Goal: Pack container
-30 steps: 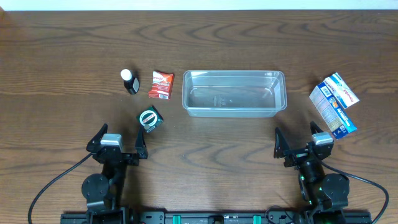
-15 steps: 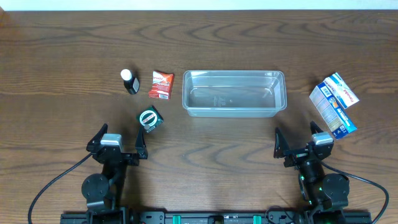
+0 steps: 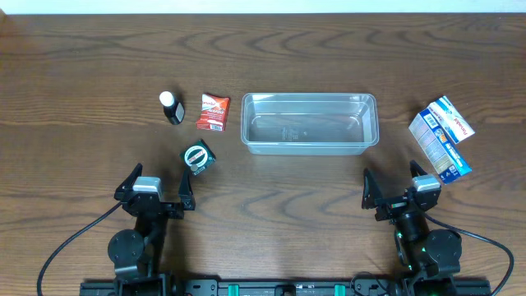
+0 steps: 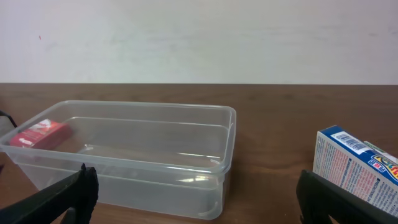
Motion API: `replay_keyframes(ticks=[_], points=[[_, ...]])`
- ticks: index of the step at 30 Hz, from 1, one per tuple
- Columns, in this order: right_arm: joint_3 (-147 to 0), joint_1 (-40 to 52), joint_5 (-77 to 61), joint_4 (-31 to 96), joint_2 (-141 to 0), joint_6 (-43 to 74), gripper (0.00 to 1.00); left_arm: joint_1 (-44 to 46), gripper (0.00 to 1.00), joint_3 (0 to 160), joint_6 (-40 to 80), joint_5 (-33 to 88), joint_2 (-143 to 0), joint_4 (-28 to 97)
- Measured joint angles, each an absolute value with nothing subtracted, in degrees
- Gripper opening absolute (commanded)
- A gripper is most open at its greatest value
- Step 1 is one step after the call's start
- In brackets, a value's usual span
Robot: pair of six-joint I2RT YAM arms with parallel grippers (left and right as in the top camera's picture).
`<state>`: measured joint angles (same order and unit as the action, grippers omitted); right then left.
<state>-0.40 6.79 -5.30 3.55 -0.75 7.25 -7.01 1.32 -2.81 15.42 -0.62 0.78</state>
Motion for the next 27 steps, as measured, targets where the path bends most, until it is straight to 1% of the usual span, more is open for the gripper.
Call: replay_keyframes(ticks=[6,8,12,16,21,27], points=[[-0.45,6.79,-5.89,-1.15,-0.75,7.03,0.99,-7.01,0.98,1.32,-2.81,15.42,-0.62,0.78],[-1.21,6.79,-5.91,-0.71,-0.78,6.76,0.99,-7.01,0.98,1.32,-2.81,15.42,-0.62,0.8],[-9.08,6.46,-3.33,8.05,-3.44,5.69,0.99,-7.01,0.98,1.32,-2.81,15.42,-0.64,0.78],[-23.59,3.99,-0.23,17.8,-10.9,2.24,0.99,-7.01,0.98,1.32,-2.83,15.16,-0.64,0.8],[-41.52,-1.21,0.43,30.13,-26.0,-2.68,0.99,-7.01,0.98,1.32,-2.81,14.98,-0.62,0.82],[-58.92,-7.7,-5.5,47.18,-47.2,-9.85,0.99,-7.01,0.98,1.32,-2.81,14.98,-0.64,0.82]])
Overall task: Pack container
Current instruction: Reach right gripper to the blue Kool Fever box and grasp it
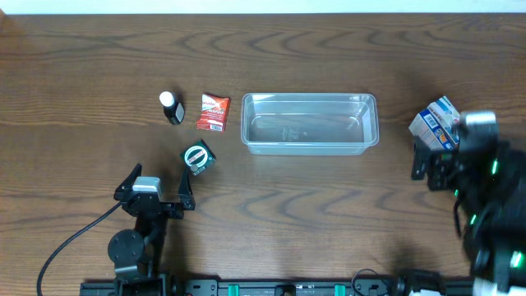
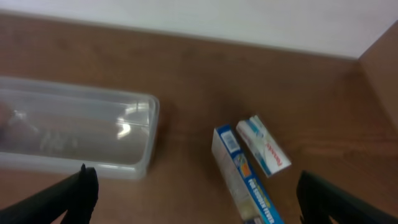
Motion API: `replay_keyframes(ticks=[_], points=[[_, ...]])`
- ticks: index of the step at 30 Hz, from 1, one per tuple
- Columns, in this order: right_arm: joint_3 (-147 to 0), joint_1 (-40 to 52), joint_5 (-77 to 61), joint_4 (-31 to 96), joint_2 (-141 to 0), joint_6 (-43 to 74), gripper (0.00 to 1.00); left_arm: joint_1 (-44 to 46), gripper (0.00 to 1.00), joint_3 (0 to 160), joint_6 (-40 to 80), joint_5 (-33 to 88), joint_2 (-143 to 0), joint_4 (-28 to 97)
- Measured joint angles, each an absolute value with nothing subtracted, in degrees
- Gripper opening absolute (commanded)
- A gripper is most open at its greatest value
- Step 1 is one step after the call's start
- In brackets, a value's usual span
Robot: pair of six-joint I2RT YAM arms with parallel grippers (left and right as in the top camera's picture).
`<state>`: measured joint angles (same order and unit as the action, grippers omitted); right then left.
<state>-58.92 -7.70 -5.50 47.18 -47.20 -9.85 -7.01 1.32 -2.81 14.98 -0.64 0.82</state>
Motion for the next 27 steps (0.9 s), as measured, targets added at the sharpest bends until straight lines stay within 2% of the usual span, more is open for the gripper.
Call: replay_keyframes(ticks=[7,14,24,27], points=[[-74.63,-11.79,-8.38,64.34,-68.79,-14.37,0.99,-7.01,0.98,1.32,-2.79,14.98,-0.64,0.82],[-76.05,-11.84,-6.35,63.11,-76.58,-16.32,0.99,-7.01,0.98,1.32,-2.81,14.98,-0.64,0.82],[-76.18,-13.08,-4.45,57.32,-84.44,-25.02,0.99,-7.01,0.98,1.32,-2.81,14.98,-0.64,0.82],[-76.18,-14.68,-4.25,56.75,-87.09,-26.94,0.89,-7.01,0.98,1.32,-2.81,14.98,-0.62,0.84]])
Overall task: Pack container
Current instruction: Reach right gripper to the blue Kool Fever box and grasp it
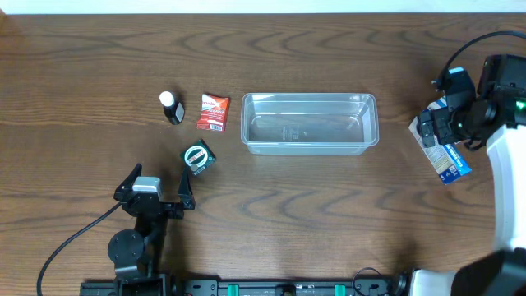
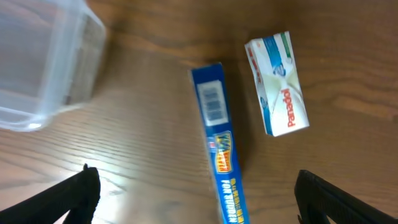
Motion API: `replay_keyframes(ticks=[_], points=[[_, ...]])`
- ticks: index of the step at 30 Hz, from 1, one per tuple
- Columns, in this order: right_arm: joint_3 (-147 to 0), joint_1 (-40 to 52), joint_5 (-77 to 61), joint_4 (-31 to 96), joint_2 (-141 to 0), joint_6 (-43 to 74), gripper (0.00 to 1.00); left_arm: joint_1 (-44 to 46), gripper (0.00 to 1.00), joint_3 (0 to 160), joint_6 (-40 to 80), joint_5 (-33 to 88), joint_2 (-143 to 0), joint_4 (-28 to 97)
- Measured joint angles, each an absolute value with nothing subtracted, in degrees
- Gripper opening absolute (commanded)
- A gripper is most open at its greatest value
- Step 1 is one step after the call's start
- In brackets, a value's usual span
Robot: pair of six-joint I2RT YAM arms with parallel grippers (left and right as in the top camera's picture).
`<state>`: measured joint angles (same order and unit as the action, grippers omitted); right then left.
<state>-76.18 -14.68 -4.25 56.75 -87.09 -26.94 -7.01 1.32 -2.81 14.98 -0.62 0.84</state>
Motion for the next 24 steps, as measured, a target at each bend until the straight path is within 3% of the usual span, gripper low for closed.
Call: replay_keyframes(ticks=[3,13,24], points=[[-76.18,-16.91,-4.01,56.77,-89.6,-28.16,0.8,-7.01,0.98,1.32,-2.81,14.98,-0.64,0.84],[-76.34,-19.27,-3.7,57.89,-98.0,-29.02,0.72,-7.01,0.98,1.32,-2.81,14.98,-0.62,0.84],[-76.34,-19.27,-2.96,58.02,-102.35,-30.17,0.51,-7.01,0.98,1.32,-2.81,14.98,-0.64,0.82]])
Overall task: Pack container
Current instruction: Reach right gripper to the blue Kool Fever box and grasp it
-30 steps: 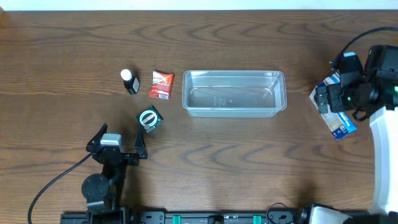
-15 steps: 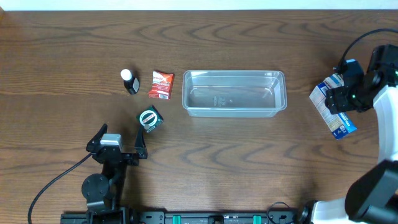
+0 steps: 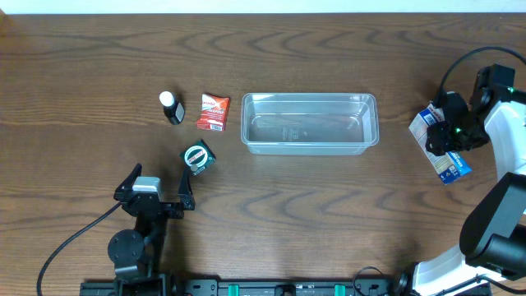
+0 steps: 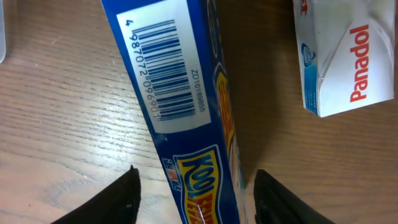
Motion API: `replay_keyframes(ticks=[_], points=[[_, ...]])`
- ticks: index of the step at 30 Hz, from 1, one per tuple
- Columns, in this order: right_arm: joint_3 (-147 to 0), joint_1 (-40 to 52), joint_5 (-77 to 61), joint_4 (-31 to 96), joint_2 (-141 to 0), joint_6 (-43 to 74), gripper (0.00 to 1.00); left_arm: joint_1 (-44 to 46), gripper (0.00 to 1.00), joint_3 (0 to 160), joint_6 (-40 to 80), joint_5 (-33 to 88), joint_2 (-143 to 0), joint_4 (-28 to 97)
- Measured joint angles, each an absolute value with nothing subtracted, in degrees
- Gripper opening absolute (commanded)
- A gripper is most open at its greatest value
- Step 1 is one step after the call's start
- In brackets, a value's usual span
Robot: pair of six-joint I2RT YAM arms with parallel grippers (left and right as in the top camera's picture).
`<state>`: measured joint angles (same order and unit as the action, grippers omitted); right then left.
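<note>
A clear plastic container (image 3: 309,123) lies empty at the table's middle. At the far right a long blue snack box (image 3: 449,166) stands on its narrow side, with a white Panadol box (image 4: 345,59) beside it. My right gripper (image 3: 450,136) is low over the blue box (image 4: 186,106), open, one finger on each side of it and neither touching. In the right wrist view the right gripper (image 4: 199,200) straddles the box's printed edge. My left gripper (image 3: 158,187) rests open at the front left, nothing in it.
Left of the container lie a small black bottle with a white cap (image 3: 171,108), a red packet (image 3: 213,113) and a green-and-white round item (image 3: 198,156). The table's right edge is close behind the right arm.
My right gripper has come down from well above the two boxes to just over the blue box, its open fingers now on either side of it. The boxes have not moved.
My right gripper rested open at the front right, facing the container. Then it stood raised beside the two boxes at the far right, then high above them looking down, and now low astride the blue box. The left arm stayed still.
</note>
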<state>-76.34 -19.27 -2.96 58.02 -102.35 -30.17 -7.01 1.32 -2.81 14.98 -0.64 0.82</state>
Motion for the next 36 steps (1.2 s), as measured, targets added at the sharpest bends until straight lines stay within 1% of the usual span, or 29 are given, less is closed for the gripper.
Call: replay_keyframes(ticks=[4,8,10,13,19,29,34,36], points=[[-76.34,-19.27,-2.92,58.02,-102.35,-30.39,0.43,-7.01,0.98,1.32,-2.81,14.98,-0.62,0.82],[-76.34,-19.27,-2.92,58.0,-102.35,-30.39,0.4,-7.01,0.98,1.32,-2.81,14.98,-0.64,0.82],[-76.36,-19.27,-2.9,58.02,-102.35,-30.41,0.34,-7.01,0.98,1.32,-2.81,14.98,-0.62,0.82],[-76.36,-19.27,-2.92,58.0,-102.35,-30.39,0.28,-7.01,0.98,1.32,-2.81,14.98,-0.62,0.82],[-76.36,-19.27,-2.92,58.0,-102.35,-30.41,0.27,-7.01,0.98,1.32,-2.81,14.98,-0.62,0.82],[-76.36,-19.27,-2.98,58.0,-102.35,-30.33,0.22,-7.01,0.98,1.32,-2.81,14.98,-0.64,0.82],[-76.36,-19.27,-2.98,57.71,-102.35,-30.11,0.18,-7.01,0.98,1.32,-2.81,14.98,-0.64,0.84],[-76.36,-19.27,-2.98,57.21,-102.35,-29.74,0.14,-7.01,0.98,1.32,-2.81,14.98,-0.62,0.84]])
